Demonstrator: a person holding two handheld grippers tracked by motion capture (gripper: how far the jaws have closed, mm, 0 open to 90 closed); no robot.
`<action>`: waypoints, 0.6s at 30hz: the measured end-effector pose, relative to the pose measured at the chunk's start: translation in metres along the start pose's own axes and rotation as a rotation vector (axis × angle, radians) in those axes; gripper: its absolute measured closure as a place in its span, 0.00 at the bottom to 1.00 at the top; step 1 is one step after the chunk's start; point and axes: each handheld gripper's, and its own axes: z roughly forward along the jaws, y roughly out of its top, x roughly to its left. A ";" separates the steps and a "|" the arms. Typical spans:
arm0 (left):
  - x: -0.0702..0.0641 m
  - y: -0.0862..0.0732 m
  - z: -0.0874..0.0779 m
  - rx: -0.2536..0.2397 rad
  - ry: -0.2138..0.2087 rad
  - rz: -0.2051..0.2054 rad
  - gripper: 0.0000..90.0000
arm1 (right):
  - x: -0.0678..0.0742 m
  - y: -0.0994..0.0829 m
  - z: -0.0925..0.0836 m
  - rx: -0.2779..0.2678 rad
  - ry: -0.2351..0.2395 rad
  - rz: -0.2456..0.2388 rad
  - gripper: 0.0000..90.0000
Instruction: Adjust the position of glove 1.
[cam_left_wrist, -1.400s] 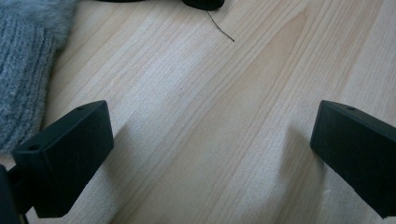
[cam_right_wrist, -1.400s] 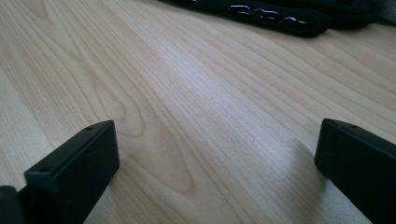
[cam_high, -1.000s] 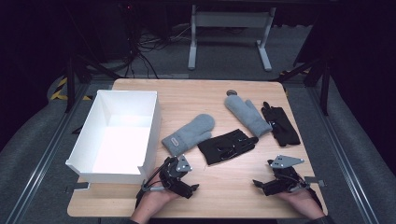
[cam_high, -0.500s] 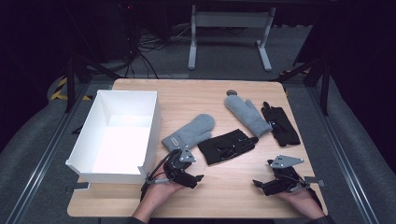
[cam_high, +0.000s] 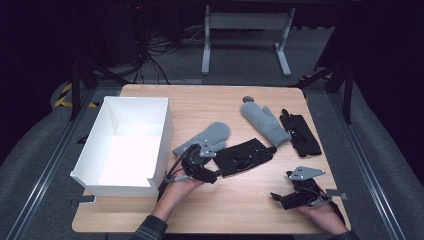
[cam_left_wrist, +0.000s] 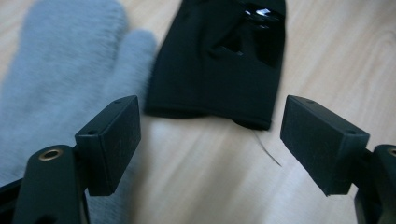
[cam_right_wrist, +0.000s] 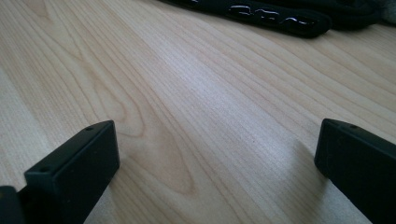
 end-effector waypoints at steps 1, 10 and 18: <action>0.003 0.003 0.000 -0.003 0.007 -0.006 0.24 | 0.000 0.000 0.000 0.000 0.000 0.000 0.00; 0.028 0.021 0.001 -0.015 0.084 -0.036 0.24 | 0.000 0.000 0.000 0.000 0.000 0.000 0.00; 0.051 0.031 0.010 -0.010 0.134 -0.081 0.24 | 0.000 0.000 0.000 0.000 0.001 0.000 0.00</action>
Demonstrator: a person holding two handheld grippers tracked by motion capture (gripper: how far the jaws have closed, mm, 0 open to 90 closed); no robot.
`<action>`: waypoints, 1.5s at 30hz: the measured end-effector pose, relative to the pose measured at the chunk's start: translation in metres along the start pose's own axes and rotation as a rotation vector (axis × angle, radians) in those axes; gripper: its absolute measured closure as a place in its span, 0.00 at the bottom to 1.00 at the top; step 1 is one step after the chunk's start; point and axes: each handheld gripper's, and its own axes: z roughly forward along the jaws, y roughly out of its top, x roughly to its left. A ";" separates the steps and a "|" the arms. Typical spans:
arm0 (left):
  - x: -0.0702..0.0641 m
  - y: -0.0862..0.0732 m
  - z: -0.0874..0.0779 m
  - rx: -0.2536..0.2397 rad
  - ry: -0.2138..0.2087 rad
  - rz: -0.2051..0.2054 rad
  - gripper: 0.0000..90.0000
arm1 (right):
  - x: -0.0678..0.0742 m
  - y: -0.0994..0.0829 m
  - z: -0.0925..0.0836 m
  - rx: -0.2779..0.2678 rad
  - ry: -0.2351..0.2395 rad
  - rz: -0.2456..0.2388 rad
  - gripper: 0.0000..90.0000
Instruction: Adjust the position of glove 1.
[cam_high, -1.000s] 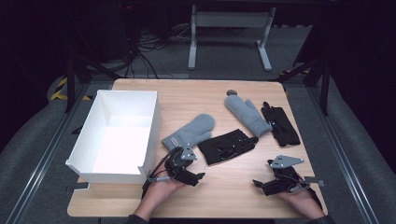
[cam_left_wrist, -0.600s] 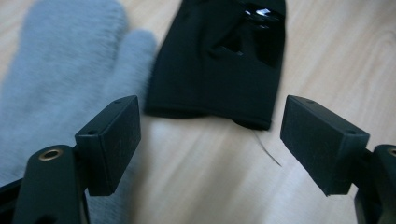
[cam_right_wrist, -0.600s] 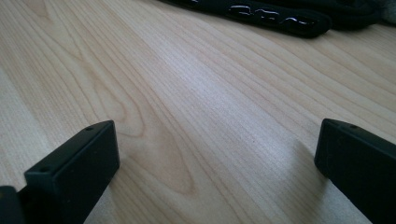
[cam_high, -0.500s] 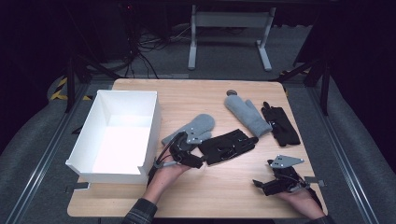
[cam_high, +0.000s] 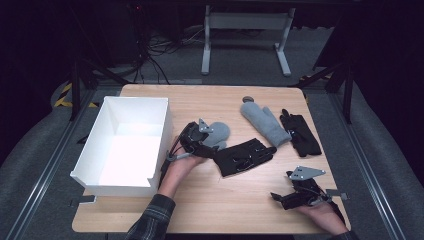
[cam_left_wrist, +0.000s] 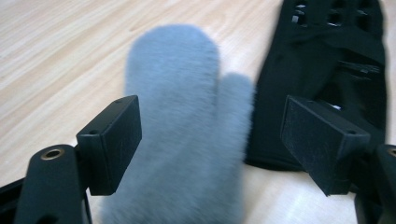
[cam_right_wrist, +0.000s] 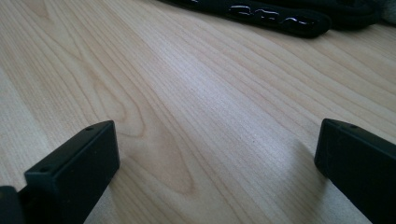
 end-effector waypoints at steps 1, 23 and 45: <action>0.004 -0.001 0.005 0.000 0.006 -0.017 0.25 | 0.000 0.000 0.000 0.000 0.000 0.000 0.00; 0.015 -0.005 0.021 0.120 0.032 -0.039 0.90 | 0.000 0.000 0.000 0.000 0.001 -0.001 0.00; -0.054 0.012 -0.046 0.067 -0.189 -0.020 0.92 | 0.000 0.000 0.000 0.000 0.000 0.000 0.00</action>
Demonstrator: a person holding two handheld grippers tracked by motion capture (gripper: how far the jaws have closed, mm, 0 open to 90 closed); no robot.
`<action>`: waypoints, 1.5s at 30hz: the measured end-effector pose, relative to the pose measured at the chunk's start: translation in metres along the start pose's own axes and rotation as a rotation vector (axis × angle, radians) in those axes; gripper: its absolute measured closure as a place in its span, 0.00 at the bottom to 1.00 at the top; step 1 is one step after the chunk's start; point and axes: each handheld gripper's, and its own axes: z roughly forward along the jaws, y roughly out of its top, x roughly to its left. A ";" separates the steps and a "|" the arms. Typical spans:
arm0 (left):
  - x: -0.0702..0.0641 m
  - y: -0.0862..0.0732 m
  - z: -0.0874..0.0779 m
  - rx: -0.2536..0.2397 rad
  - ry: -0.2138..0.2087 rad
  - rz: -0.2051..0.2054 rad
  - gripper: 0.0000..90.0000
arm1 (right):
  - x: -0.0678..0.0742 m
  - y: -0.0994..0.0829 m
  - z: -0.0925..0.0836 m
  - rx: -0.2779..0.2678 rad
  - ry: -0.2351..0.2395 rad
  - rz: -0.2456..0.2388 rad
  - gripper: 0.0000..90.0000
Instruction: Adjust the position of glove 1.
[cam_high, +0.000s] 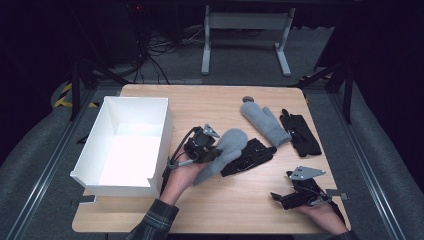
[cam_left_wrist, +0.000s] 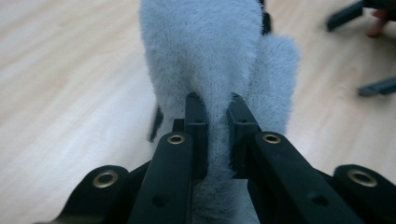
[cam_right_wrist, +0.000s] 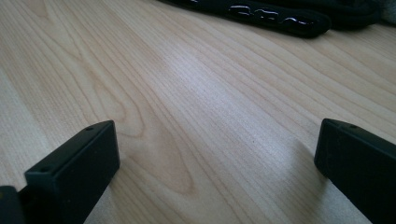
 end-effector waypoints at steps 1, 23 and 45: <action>-0.004 -0.001 0.001 0.001 -0.006 0.002 0.92 | 0.000 0.000 0.000 0.000 0.000 0.000 0.00; -0.061 -0.021 0.056 0.106 -0.100 0.049 0.74 | 0.000 0.000 0.000 0.000 0.001 -0.001 0.00; -0.018 -0.078 0.012 0.158 -0.022 -0.017 1.00 | 0.002 0.010 -0.017 0.007 0.020 0.010 0.50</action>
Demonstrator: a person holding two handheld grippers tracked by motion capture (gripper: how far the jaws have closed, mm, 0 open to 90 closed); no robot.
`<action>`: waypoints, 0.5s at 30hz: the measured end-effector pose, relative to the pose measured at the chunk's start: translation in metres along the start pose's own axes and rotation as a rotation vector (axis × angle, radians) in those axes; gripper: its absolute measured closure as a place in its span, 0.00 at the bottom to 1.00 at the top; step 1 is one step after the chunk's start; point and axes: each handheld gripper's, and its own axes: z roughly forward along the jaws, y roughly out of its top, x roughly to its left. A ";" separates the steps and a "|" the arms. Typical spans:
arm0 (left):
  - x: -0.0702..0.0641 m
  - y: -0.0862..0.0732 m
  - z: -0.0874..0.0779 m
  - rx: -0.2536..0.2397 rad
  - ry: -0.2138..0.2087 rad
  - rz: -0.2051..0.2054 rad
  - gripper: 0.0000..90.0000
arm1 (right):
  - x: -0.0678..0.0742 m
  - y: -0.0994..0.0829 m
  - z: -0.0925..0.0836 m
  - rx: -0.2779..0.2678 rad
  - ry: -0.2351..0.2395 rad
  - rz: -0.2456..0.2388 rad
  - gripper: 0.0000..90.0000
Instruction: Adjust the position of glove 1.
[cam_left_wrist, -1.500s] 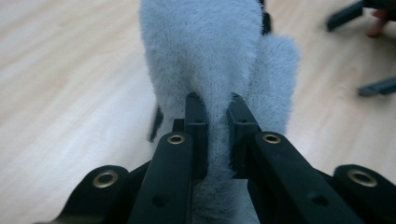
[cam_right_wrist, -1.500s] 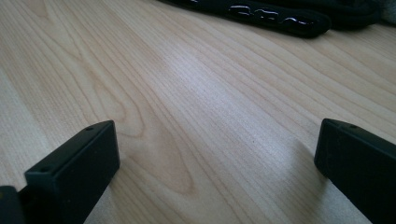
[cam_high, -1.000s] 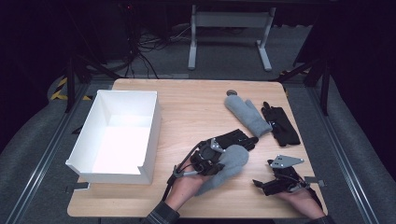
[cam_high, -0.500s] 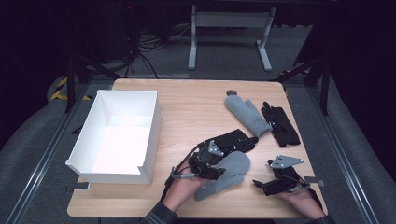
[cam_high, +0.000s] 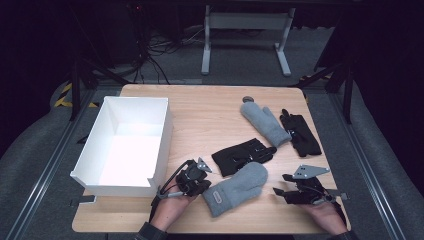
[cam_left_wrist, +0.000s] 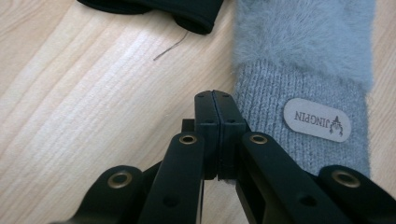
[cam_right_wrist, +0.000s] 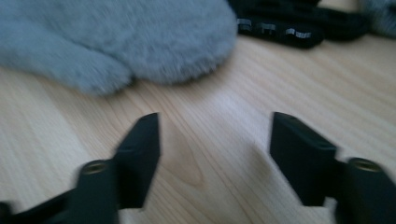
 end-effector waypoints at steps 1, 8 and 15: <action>0.000 0.000 0.001 0.001 -0.011 -0.001 1.00 | 0.002 0.003 -0.004 -0.024 0.018 0.011 0.63; -0.010 0.002 0.005 0.008 -0.061 0.014 1.00 | 0.012 0.027 0.004 -0.053 0.107 0.006 0.98; -0.025 0.007 0.017 0.019 -0.134 0.057 1.00 | 0.016 0.035 0.023 0.006 0.123 -0.009 1.00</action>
